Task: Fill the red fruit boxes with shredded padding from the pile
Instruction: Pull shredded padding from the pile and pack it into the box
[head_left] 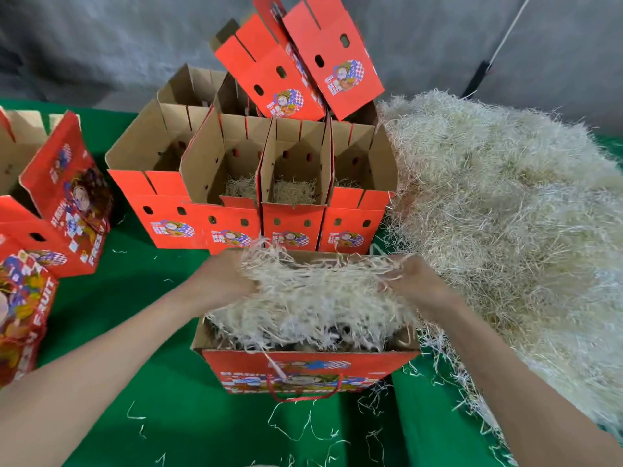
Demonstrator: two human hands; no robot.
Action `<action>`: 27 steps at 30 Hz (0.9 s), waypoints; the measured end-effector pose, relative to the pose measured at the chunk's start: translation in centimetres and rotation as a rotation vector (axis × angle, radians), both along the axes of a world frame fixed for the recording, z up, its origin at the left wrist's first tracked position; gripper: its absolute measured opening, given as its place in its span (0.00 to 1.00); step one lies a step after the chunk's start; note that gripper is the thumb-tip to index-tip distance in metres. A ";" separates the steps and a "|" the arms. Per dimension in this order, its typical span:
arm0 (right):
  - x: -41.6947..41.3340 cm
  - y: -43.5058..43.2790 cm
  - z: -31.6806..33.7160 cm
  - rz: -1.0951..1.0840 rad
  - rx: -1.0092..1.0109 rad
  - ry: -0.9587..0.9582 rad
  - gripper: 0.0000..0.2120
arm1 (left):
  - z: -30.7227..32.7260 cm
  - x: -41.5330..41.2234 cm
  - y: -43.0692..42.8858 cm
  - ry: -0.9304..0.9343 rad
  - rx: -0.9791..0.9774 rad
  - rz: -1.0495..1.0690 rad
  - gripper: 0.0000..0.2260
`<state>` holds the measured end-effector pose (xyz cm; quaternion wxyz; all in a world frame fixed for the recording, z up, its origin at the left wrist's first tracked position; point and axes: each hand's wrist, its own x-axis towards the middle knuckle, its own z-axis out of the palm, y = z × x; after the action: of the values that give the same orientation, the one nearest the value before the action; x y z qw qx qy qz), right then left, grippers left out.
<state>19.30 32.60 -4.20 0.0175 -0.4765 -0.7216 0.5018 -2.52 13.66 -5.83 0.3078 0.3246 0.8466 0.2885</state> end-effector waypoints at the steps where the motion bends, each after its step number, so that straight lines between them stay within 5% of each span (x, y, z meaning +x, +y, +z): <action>1: 0.3 0.4 0.4 -0.061 0.009 0.025 0.20 | 0.0 -0.4 -0.5 0.017 0.011 0.030 0.24; 6: -0.4 -0.1 1.2 -0.059 -0.068 0.107 0.33 | 0.4 -0.4 0.2 -0.374 0.049 -0.025 0.41; 9: -1.4 -1.2 0.8 0.074 -0.165 0.098 0.35 | 0.7 0.4 0.6 -0.674 0.103 0.003 0.40; 10: -1.5 -1.4 0.8 0.073 -0.187 0.103 0.36 | 0.8 0.2 0.3 -0.786 0.103 0.025 0.36; 12: -1.4 -1.4 0.4 0.046 -0.235 0.091 0.40 | 0.6 0.1 0.0 -0.965 0.153 0.055 0.09; 13: -1.3 -1.5 0.3 0.046 -0.267 0.087 0.41 | 0.0 -0.1 0.1 -0.976 0.200 0.080 0.06; 15: -1.1 -1.6 0.1 0.040 -0.348 0.124 0.46 | -1.0 0.0 0.4 -0.882 0.197 0.137 0.16; 18: -2.2 -2.8 -0.3 0.107 -0.481 0.149 0.57 | -1.2 2.1 1.3 -0.767 0.133 0.106 0.11; 20: -3.6 -3.9 -0.9 0.202 -0.433 0.033 0.57 | -1.5 3.3 2.3 -0.620 0.031 0.065 0.20; 25: -3.7 -2.3 -1.5 0.409 0.057 -0.288 0.26 | -1.8 0.9 1.4 0.304 -0.289 -0.324 0.19; 27: -3.0 -1.2 -1.1 0.545 0.162 -0.448 0.22 | -2.1 -0.8 0.4 0.465 -0.389 -0.403 0.17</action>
<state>16.30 31.44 -5.26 -0.2378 -0.3619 -0.8455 0.3125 -3.35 14.02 -7.92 0.2139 0.4773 0.8519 -0.0258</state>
